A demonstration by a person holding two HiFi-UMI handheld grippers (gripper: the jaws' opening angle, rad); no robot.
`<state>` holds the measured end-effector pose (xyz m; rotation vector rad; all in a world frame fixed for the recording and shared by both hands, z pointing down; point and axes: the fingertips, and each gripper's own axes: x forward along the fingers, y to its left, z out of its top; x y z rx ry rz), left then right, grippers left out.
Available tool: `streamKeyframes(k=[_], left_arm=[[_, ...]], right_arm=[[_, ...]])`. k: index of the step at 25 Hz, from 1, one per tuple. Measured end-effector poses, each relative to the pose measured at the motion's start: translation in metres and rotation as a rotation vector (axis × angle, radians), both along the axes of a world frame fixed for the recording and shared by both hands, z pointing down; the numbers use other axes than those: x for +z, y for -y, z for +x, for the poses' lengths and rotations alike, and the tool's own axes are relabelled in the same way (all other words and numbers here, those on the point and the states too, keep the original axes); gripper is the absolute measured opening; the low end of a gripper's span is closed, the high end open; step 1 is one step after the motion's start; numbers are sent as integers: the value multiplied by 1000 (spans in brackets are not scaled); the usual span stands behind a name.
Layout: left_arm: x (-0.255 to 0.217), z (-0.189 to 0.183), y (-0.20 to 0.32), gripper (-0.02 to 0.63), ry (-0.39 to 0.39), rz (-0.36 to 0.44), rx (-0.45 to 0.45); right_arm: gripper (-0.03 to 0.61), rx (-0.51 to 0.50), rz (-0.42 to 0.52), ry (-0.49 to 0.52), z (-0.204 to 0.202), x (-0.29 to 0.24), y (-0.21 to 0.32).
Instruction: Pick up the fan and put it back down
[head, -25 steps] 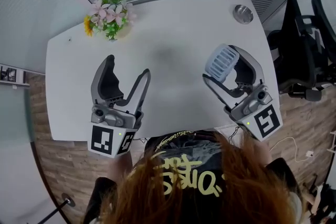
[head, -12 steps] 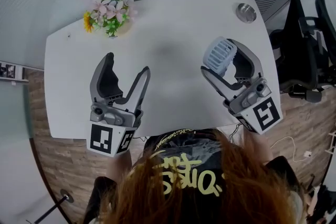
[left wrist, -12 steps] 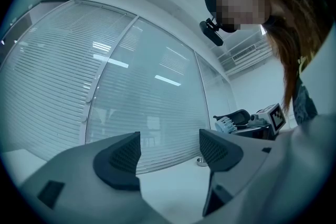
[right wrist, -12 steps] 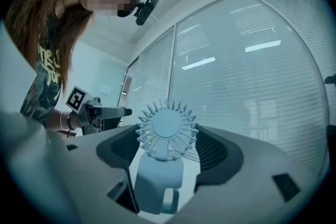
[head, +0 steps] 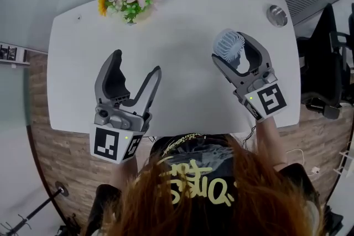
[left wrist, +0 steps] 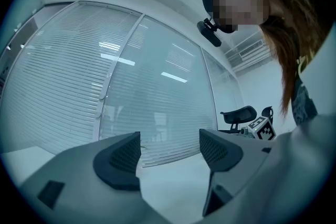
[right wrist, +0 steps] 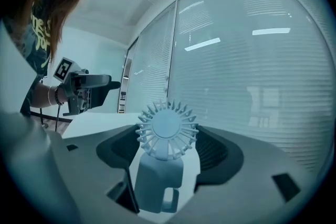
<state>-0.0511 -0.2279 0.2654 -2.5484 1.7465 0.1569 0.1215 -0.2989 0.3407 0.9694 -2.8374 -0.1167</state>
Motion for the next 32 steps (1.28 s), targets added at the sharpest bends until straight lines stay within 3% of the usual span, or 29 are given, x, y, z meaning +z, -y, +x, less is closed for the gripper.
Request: streamKeyframes(k=[5,13,32], left_arm=[[10,-16,-7,347,-6,-23,-36],[19,-35,-18,347,-10,-49,-70],[19,-66,-28,347,-11,-61,-126]], right_arm=[[334,15,-81,-65,-15,39,15],[334,32,-115,-191,-30,83,31],[334,46,-244,-291,-47,135,48]])
